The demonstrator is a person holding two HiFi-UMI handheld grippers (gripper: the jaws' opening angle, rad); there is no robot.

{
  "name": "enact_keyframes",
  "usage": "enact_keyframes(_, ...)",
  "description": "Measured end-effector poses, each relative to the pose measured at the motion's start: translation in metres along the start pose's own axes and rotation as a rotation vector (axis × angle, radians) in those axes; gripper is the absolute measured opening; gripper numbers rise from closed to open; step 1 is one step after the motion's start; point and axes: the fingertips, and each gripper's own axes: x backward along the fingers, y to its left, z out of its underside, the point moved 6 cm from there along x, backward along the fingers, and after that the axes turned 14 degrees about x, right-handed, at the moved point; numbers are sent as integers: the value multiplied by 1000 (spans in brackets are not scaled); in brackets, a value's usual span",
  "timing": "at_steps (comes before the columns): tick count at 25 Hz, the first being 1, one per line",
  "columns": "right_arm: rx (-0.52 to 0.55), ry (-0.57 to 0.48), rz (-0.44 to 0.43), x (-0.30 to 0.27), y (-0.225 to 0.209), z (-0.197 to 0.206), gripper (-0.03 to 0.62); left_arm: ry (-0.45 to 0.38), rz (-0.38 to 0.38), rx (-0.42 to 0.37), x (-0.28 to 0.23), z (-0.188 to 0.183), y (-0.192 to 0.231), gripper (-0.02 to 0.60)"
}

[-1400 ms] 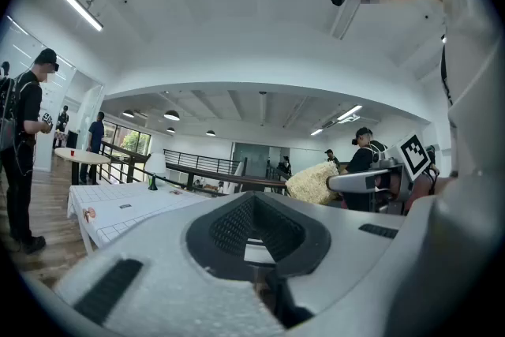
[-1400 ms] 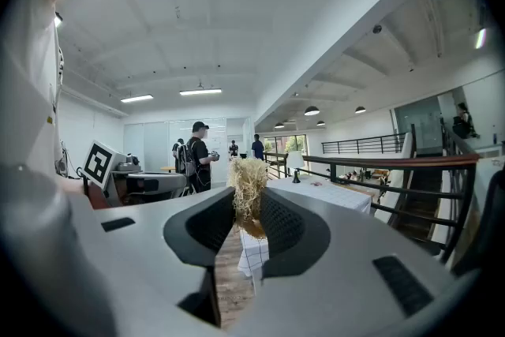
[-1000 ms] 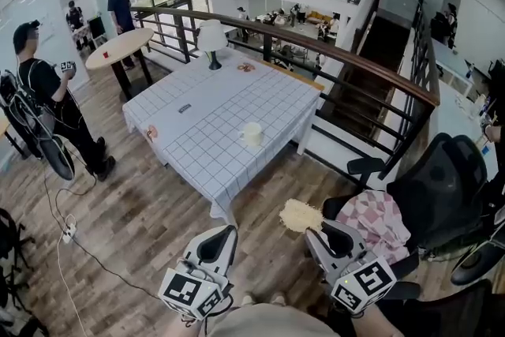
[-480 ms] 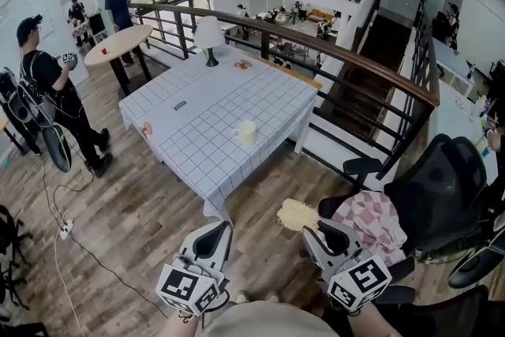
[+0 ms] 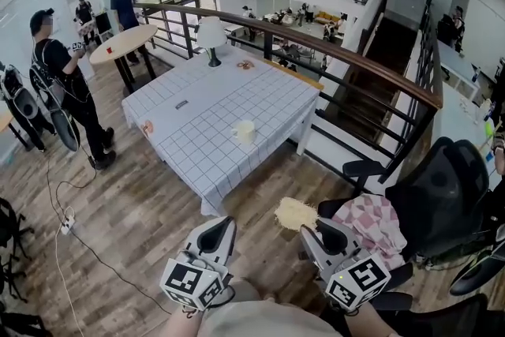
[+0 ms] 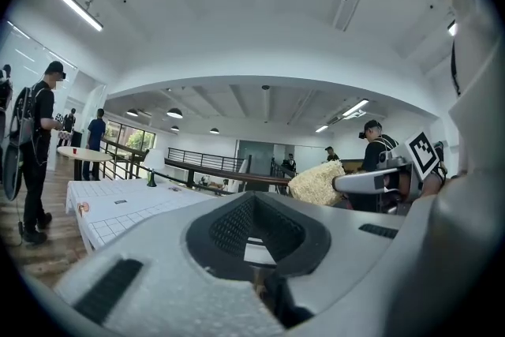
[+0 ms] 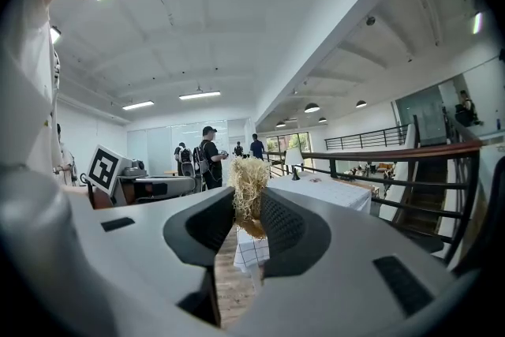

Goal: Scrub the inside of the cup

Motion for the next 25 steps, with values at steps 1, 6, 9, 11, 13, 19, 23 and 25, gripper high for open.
enact_keyframes(1, -5, 1, 0, 2, -1, 2, 97, -8, -4, 0, -1, 0, -1, 14)
enact_keyframes(6, -10, -11, 1, -3, -12, 6, 97, -3, 24, -63, -11, -2, -4, 14)
enact_keyframes(9, -9, -17, -8, -13, -15, 8, 98, 13, 26, -87, -20, 0, 0, 14)
enact_keyframes(11, -7, -21, -8, -20, -16, 11, 97, 24, 25, -81, -27, 5, 8, 14)
enact_keyframes(13, -6, -25, -4, -28, -18, 14, 97, 29, 26, -82, -36, 8, 16, 14)
enact_keyframes(19, -5, 2, 3, -65, -41, 22, 98, 38, 39, -112, -75, 2, 47, 14)
enact_keyframes(23, 7, 27, 10, -101, -63, 24, 98, 51, 59, -87, -108, -4, 77, 14)
enact_keyframes(25, 8, 44, 13, -120, -74, 25, 97, 53, 75, -76, -124, -10, 90, 14)
